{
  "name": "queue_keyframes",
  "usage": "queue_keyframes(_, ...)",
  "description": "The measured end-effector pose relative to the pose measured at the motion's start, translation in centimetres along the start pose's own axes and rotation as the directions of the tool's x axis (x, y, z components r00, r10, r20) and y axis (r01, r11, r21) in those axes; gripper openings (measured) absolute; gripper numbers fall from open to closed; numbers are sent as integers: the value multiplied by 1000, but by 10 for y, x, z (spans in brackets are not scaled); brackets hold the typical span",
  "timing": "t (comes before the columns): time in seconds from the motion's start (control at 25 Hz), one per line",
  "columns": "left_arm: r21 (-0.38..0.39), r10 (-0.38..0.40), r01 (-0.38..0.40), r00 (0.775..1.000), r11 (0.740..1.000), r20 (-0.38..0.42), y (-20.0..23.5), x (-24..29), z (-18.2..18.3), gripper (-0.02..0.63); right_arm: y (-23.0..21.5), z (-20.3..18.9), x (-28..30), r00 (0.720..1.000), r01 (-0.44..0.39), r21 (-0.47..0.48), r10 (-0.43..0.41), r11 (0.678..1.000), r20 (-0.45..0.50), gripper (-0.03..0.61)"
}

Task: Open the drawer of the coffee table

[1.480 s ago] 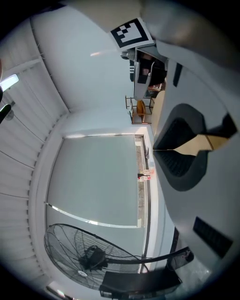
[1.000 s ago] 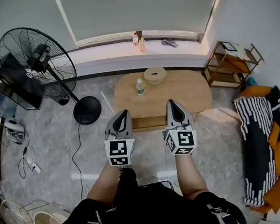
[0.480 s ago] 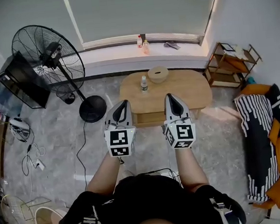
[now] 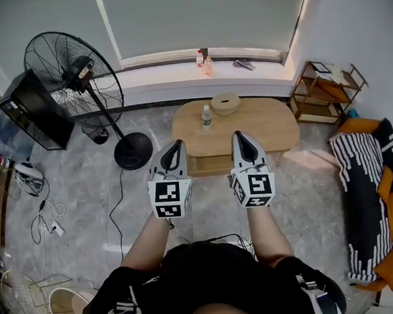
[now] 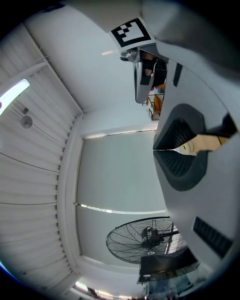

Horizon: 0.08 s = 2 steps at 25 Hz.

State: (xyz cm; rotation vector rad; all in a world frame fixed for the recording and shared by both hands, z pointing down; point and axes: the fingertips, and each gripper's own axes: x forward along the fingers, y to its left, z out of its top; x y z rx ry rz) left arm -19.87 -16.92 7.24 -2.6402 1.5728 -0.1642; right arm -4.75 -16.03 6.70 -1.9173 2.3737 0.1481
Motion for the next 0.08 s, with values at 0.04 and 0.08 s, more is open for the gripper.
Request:
queue_keyframes(0.04, -7, -3, 3, 1000, 1000, 5, 2, -1, 1, 23, 3, 1, 1, 1000, -4, -3, 4, 1000, 2, 12)
queue_keyframes(0.08, -14, -6, 6, 1000, 1000, 9, 3, -1, 1, 23, 5, 1, 2, 1000, -8, -6, 8, 1000, 4, 12)
